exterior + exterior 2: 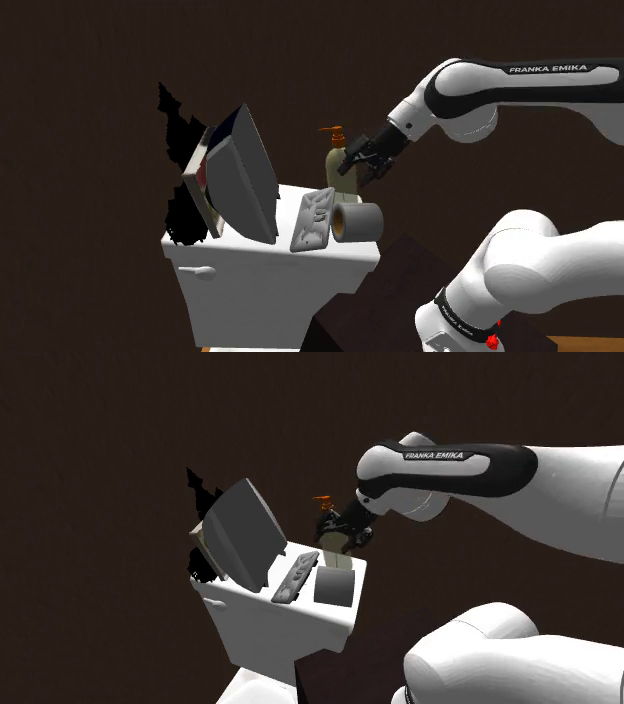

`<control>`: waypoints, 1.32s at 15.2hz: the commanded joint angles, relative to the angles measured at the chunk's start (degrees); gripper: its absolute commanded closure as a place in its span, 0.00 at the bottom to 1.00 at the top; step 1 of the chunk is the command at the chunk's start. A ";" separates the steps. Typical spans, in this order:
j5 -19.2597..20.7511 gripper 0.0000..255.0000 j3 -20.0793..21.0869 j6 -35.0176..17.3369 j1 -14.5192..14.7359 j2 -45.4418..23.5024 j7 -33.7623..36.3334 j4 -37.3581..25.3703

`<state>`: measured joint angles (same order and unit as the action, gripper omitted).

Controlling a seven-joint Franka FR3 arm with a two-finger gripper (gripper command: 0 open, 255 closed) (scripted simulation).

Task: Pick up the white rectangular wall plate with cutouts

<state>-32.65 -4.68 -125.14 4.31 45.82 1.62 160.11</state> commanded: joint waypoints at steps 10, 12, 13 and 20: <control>-24.45 0.00 -4.02 -20.50 12.13 -8.77 -10.67 6.26; -26.06 0.00 -4.64 -21.60 13.04 -9.90 -12.56 6.53; -26.06 0.00 -4.63 -21.60 13.04 -9.90 -12.56 6.53; -25.88 1.00 -4.77 -21.44 12.90 -10.01 -12.59 6.37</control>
<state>-58.54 -9.44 -146.57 17.22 35.85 -10.95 166.42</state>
